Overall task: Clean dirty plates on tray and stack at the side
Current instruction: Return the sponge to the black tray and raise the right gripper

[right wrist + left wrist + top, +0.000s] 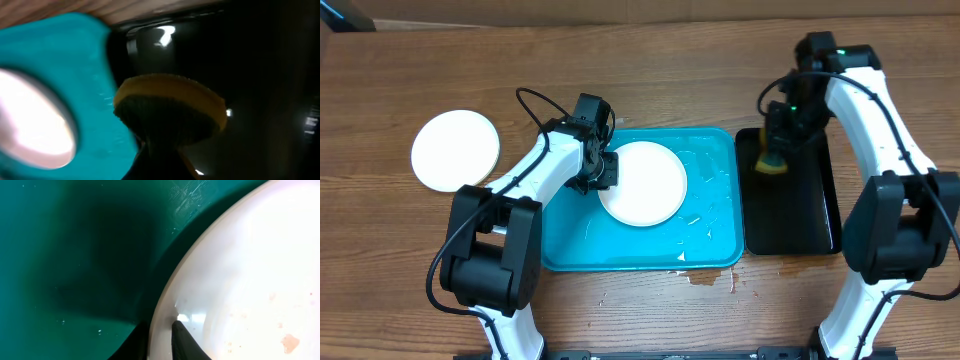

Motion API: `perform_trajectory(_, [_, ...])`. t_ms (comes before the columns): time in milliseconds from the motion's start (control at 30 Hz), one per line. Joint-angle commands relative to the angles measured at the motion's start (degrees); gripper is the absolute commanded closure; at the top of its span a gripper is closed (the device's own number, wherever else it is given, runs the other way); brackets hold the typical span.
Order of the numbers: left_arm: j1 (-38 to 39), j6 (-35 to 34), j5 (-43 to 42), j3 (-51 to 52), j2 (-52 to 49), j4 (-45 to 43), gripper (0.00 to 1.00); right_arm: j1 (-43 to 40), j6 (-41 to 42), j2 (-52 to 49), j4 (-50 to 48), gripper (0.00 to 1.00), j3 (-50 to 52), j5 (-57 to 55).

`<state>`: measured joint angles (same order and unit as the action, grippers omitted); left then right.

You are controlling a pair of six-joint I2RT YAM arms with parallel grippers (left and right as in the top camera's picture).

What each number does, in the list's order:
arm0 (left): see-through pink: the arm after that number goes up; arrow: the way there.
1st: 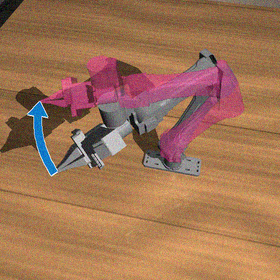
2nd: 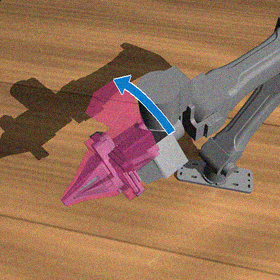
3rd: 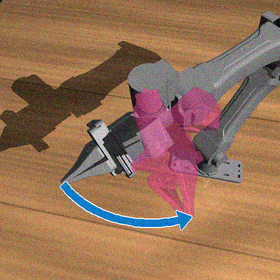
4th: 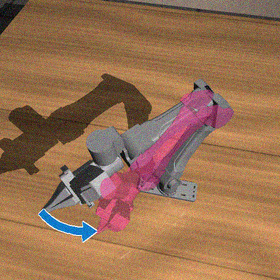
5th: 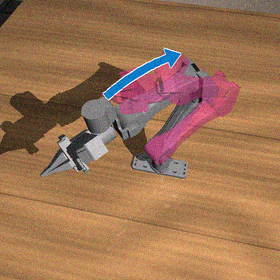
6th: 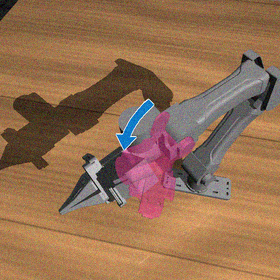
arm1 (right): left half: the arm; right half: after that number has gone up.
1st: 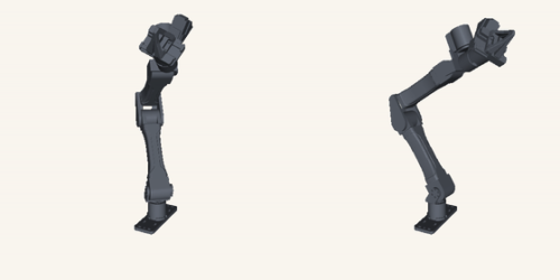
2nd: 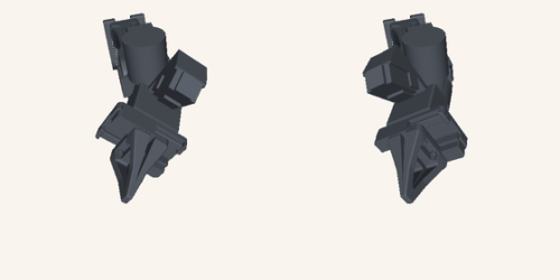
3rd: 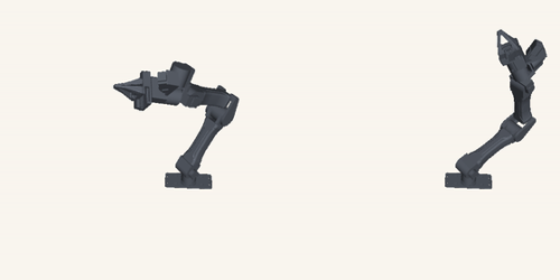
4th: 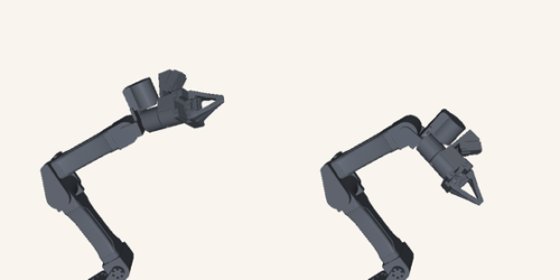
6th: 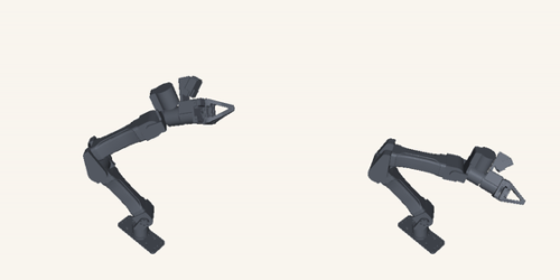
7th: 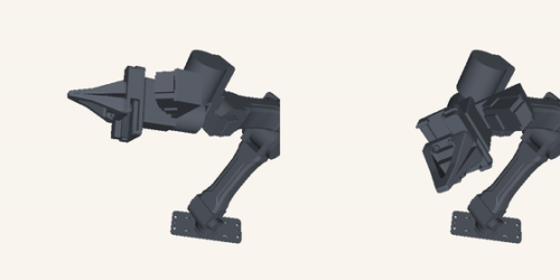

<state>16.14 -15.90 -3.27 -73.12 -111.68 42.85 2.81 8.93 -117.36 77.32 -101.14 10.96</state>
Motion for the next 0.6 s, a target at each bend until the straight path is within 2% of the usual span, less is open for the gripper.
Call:
perform_trajectory(0, [0.4,0.5,-0.8,0.0,-0.6,0.0,0.81,-0.3,-0.3,1.3,-1.6,0.96,3.7,-9.1])
perform_trajectory(267, [0.4,0.5,-0.8,0.0,-0.6,0.0,0.8,-0.3,0.0,1.3,-10.9,0.94,14.1,-13.5])
perform_trajectory(367, [0.4,0.5,-0.8,0.0,-0.6,0.0,0.8,-0.3,0.0,1.3,-12.8,0.63,16.4,-13.5])
perform_trajectory(467, [0.4,0.5,-0.8,0.0,-0.6,0.0,0.74,-0.3,0.0,1.3,-12.5,0.49,16.2,-13.4])
perform_trajectory(567, [0.4,0.5,-0.8,0.0,-0.6,0.0,0.71,-0.3,0.0,1.3,-9.8,0.46,13.6,-13.5])
